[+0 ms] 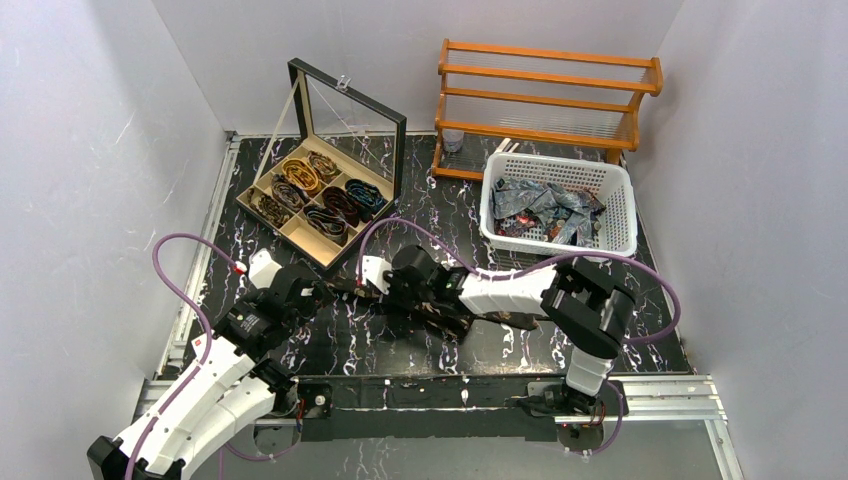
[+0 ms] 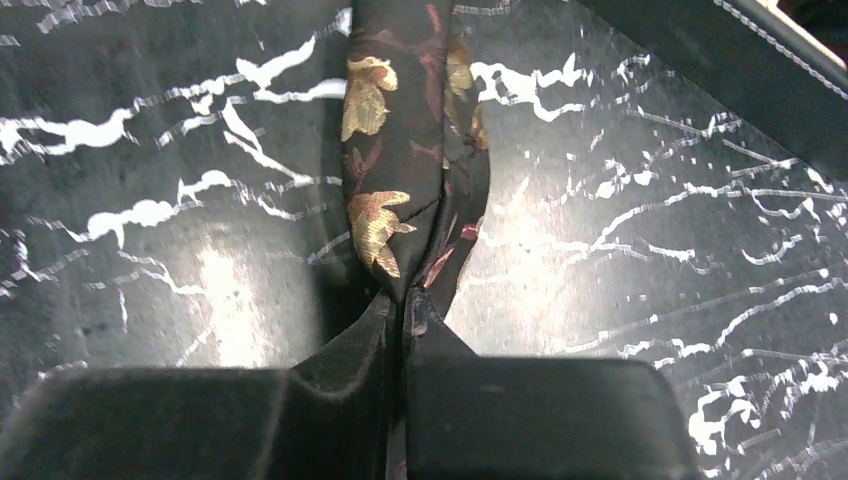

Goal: Roll the ties
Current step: Flatten out the tie at the center of the board.

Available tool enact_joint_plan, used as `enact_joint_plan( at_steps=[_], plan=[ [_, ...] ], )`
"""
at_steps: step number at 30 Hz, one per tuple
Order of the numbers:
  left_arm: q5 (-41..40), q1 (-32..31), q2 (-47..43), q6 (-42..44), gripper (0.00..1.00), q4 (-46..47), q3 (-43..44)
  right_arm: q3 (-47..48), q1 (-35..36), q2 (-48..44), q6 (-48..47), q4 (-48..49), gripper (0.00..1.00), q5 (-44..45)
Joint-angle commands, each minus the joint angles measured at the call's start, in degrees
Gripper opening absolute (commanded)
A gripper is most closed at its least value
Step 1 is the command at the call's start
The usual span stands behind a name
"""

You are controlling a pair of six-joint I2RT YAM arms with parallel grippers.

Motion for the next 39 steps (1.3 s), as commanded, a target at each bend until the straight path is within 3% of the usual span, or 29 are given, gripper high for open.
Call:
enact_joint_plan(
  at_steps=[1, 6, 10, 15, 19, 23, 24, 28, 39],
  plan=[
    [-1.18, -0.16, -0.17, -0.12, 0.92, 0.11, -0.07, 7.03, -2.26, 2.48, 6.29, -8.16, 0.05, -8.68],
    [-1.46, -0.16, -0.31, -0.1, 0.92, -0.59, 0.47, 10.08, -7.9, 2.31, 11.71, -11.15, 0.07, -32.06],
    [-1.5, -0.16, -1.15, -0.42, 0.92, -0.58, 0.52, 16.94, -10.62, 6.68, 11.94, -23.59, 0.11, -50.06],
    [-1.43, -0.16, -1.48, -0.24, 0.92, -0.81, 1.31, 25.89, -10.88, 15.0, 7.33, -39.24, 0.13, -61.5],
    [-1.21, -0.16, -1.4, 0.03, 0.92, -0.77, 1.55, 28.95, -11.1, 18.98, 10.29, -42.21, 0.23, -54.87],
    [-0.84, -0.16, -1.4, 0.14, 0.93, -0.6, 1.46, 30.31, -13.45, 19.08, 18.63, -41.93, 0.51, -36.86],
    [-0.84, -0.16, -1.39, 0.28, 0.93, -0.56, 1.38, 31.36, -14.62, 19.31, 20.23, -43.16, 0.52, -33.74],
    [-0.4, -0.16, -1.21, 0.19, 0.93, 0.71, 0.57, 30.0, -19.04, 16.43, 23.15, -40.7, 0.62, -36.09],
    [0.75, -0.16, 0.64, 0.39, 0.93, 2.55, -0.47, 22.73, -16.56, 5.58, 19.53, -32.36, 0.68, -25.16]
  ],
)
